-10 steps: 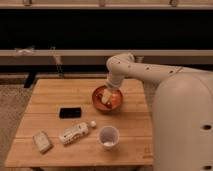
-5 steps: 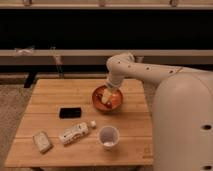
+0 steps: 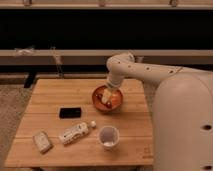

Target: Place the eraser in the ceramic cup

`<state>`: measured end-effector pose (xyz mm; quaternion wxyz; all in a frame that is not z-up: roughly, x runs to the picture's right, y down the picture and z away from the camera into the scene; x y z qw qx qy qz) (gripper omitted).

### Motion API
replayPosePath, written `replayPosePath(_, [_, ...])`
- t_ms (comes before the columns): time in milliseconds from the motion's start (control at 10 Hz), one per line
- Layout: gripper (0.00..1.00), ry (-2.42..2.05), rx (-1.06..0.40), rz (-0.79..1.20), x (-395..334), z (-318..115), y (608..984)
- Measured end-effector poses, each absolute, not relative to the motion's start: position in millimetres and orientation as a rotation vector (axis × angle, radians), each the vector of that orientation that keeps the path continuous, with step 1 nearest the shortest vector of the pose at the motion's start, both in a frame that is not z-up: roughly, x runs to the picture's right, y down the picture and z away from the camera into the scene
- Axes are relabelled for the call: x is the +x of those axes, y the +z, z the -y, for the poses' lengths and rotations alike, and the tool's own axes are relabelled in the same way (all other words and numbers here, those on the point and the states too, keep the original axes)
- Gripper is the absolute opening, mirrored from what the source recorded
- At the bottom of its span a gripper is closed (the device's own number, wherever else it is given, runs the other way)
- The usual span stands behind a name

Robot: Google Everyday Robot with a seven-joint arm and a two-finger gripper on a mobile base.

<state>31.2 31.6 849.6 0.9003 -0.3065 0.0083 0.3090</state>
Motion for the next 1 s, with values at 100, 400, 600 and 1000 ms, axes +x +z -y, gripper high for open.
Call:
replayPosePath(100, [0.8,0.637,-0.631,-0.017,31,-31,849])
replayPosePath(400, [0.8,0.543,-0.589,0.026,-2,-32,833])
replayPosePath(600, [0.8,0.459,-0.574,0.06,-48,-45,815])
replayPosePath(1000, [0.8,0.281,-0.554,0.121,-138,-69,795])
